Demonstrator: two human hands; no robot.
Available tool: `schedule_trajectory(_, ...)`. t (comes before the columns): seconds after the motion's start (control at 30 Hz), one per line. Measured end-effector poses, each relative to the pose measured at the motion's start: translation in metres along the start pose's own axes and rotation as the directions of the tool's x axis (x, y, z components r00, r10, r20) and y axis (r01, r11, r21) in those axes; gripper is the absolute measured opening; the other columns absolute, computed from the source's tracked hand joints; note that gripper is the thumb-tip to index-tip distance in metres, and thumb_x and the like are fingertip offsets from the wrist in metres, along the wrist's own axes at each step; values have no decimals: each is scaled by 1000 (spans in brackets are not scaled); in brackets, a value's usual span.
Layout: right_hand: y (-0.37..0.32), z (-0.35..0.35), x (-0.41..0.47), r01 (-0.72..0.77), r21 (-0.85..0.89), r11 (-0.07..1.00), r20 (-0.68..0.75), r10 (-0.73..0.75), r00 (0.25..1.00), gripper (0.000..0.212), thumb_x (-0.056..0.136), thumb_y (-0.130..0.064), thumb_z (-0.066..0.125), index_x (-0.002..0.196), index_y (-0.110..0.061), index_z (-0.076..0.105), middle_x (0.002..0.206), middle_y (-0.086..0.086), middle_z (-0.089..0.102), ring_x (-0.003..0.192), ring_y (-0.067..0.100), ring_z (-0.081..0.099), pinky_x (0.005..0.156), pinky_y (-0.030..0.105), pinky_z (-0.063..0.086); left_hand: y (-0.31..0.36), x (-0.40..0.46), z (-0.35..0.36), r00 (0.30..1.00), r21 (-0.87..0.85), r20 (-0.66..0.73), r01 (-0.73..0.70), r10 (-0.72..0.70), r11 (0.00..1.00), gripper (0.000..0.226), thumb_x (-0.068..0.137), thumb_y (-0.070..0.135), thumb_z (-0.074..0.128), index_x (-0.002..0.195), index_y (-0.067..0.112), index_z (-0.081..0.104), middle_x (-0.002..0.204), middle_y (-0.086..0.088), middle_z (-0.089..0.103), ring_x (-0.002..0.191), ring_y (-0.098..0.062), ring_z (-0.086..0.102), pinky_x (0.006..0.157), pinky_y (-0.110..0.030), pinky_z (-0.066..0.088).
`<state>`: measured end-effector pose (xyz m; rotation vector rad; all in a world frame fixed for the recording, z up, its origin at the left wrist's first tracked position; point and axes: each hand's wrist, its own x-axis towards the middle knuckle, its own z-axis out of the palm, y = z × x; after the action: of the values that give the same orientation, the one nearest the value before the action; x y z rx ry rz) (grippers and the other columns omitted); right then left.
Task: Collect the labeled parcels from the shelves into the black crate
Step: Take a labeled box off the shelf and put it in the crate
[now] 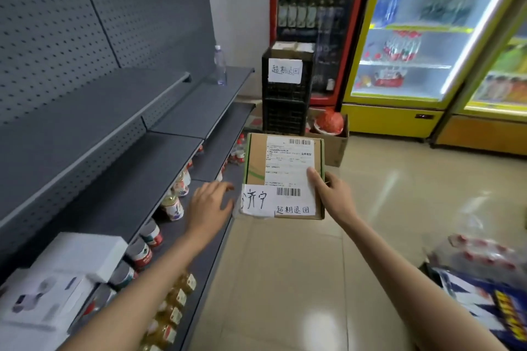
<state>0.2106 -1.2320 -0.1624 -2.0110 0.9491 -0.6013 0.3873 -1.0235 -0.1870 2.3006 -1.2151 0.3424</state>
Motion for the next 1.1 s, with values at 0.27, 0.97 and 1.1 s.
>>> schedule_trajectory(0.27, 19, -6, 142, -79, 42, 996, -70, 81, 994, 84, 68, -90, 38, 87, -13, 65, 79, 2, 71, 75, 19, 68, 72, 49, 54, -20, 162, 55, 984, 67, -6, -178, 179, 982, 14, 80, 23, 66, 92, 17, 63, 86, 3, 64, 81, -19, 58, 72, -29, 38)
schedule_trajectory(0.97, 34, -11, 595, -3, -48, 999, -11, 2, 1000, 78, 68, -91, 28, 93, -27, 65, 80, -10, 71, 76, 11, 66, 73, 41, 55, -49, 552, 246, 999, -5, -37, -15, 15, 1000, 16, 80, 21, 69, 94, 19, 62, 86, 4, 63, 81, -18, 56, 70, -30, 40)
schedule_trajectory(1.1, 35, 2, 661, -18, -57, 998, -7, 18, 1000, 67, 74, -86, 32, 85, -28, 64, 76, -11, 71, 73, 7, 67, 71, 40, 56, -69, 612, 274, 999, 5, -39, -22, 22, 1000, 16, 80, 21, 69, 94, 19, 62, 85, 5, 63, 81, -18, 57, 72, -32, 44)
